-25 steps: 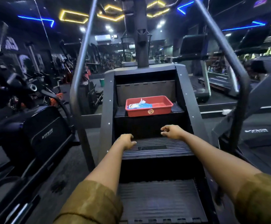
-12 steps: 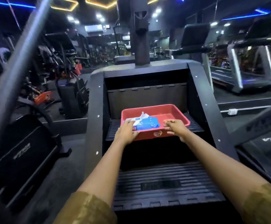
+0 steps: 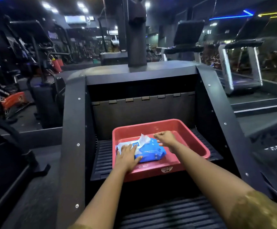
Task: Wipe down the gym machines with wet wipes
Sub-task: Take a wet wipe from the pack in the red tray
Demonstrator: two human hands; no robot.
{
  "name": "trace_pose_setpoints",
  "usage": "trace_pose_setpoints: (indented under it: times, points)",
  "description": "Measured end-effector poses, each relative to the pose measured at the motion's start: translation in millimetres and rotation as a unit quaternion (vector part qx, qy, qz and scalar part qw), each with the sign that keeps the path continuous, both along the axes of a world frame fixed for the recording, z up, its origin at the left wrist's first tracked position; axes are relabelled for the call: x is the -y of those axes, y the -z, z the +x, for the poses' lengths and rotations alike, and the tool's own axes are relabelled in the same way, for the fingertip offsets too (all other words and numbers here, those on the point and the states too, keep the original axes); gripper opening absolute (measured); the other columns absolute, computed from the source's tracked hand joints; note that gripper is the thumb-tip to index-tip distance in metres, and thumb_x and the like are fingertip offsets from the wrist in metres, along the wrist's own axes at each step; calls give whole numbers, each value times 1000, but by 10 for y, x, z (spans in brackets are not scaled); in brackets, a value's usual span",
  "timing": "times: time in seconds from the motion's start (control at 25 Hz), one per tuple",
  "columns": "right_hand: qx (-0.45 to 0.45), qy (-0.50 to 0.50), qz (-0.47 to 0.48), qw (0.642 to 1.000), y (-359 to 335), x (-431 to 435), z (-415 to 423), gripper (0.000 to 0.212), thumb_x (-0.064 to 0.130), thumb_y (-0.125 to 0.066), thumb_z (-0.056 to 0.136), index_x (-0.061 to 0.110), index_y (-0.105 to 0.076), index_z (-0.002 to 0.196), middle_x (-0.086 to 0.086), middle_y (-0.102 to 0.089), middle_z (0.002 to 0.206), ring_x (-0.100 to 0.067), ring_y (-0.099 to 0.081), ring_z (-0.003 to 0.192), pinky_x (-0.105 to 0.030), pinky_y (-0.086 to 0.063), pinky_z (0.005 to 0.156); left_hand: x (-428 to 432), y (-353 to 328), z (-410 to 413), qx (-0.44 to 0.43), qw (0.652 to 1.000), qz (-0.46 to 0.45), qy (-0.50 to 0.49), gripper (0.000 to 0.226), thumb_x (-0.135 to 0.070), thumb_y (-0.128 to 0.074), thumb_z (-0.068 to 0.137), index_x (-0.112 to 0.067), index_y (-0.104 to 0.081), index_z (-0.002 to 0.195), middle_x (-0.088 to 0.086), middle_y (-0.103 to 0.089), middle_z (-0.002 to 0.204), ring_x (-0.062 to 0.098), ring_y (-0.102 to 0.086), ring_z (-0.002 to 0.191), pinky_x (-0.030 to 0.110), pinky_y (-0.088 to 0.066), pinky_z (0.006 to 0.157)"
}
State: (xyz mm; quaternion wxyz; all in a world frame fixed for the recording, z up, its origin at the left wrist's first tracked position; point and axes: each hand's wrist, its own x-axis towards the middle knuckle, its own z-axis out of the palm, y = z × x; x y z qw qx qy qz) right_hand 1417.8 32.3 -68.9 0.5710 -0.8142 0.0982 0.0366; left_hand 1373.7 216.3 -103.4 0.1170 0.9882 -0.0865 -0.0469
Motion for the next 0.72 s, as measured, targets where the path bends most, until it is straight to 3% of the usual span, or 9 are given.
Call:
trace_pose_setpoints:
  times: [0.08, 0.16, 0.28, 0.36, 0.56, 0.72]
  points:
    - [-13, -8, -39, 999, 99, -93, 170, 14, 18, -64, 86, 7, -67, 79, -9, -56, 77, -18, -50, 75, -23, -45, 55, -21, 64, 27, -3, 1000, -2, 4, 65, -50, -35, 98, -22, -12, 152, 1, -7, 160, 21, -2, 147, 41, -6, 117]
    - [-29, -17, -79, 996, 227, -184, 288, 27, 26, -70, 82, 16, -57, 61, -7, -55, 63, -21, -49, 67, -28, -41, 57, -21, 80, 38, -4, 1000, -11, 2, 65, -51, -35, 98, -23, -12, 152, 0, -5, 160, 22, 1, 147, 41, -4, 117]
    - [-16, 9, -141, 990, 337, -261, 308, 36, 31, -72, 79, 17, -52, 53, 0, -50, 52, -14, -45, 55, -26, -32, 51, -14, 96, 33, -8, 1000, -19, 2, 66, -53, -34, 97, -24, -11, 152, 0, -4, 160, 22, 3, 147, 43, 0, 117]
    - [4, 38, -133, 990, 354, -268, 303, 39, 29, -72, 79, 17, -50, 50, -1, -50, 53, -13, -45, 55, -27, -34, 54, -19, 100, 31, -5, 1000, -23, 0, 66, -53, -34, 97, -25, -11, 152, -1, -4, 160, 22, 4, 147, 44, 1, 117]
    - [50, 79, -57, 994, 298, -230, 257, 26, 24, -73, 79, 21, -58, 58, -3, -64, 63, -20, -60, 66, -41, -54, 76, -11, 105, 21, 14, 1000, -21, -1, 64, -52, -33, 98, -24, -14, 152, 0, -8, 160, 22, 0, 147, 43, 0, 117]
    - [114, 152, -22, 982, 214, -125, 145, 11, 23, -65, 85, 19, -59, 78, -8, -67, 78, -29, -66, 78, -46, -51, 82, -16, 77, 7, 47, 999, -15, -4, 59, -47, -34, 99, -23, -20, 150, 2, -15, 158, 21, -7, 146, 43, 1, 117]
